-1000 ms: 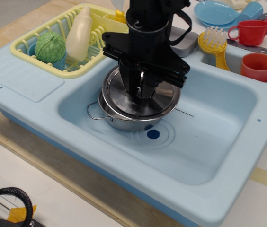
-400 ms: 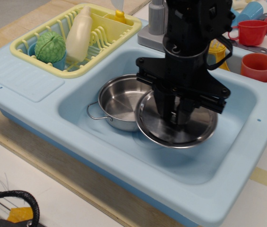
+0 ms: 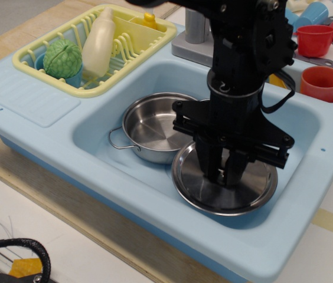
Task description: Take lid off pot or pan
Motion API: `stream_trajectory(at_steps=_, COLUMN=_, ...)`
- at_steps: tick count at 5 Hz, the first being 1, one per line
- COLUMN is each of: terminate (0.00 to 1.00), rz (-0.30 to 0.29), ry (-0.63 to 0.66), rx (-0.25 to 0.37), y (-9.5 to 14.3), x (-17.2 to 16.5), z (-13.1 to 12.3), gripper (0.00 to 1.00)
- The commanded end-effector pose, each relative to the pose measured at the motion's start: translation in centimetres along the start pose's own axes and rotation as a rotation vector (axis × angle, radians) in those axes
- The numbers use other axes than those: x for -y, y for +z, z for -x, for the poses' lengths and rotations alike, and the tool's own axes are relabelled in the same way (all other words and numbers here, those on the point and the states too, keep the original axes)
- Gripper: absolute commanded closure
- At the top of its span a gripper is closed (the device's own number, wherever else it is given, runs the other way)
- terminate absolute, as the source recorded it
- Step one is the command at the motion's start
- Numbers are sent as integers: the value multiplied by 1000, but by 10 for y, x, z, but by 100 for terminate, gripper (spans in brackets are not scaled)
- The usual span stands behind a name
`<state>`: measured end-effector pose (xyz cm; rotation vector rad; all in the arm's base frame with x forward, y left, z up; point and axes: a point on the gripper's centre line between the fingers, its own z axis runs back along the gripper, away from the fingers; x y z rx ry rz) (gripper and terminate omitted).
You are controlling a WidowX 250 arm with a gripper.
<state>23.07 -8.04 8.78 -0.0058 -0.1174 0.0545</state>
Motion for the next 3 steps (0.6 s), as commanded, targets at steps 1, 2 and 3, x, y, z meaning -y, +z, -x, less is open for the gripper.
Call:
stream_trajectory(at_steps=1, terminate=0, rz=32, ry=-14, rx=-37, y=-2, x=3, z=0, gripper=0)
stream_trajectory(at_steps=2, terminate=0, rz=32, ry=-14, rx=-37, y=-2, x=3, z=0, gripper=0)
stream_trajectory(at_steps=3, terminate=100, rz=32, ry=-14, rx=-37, y=-2, x=3, z=0, gripper=0)
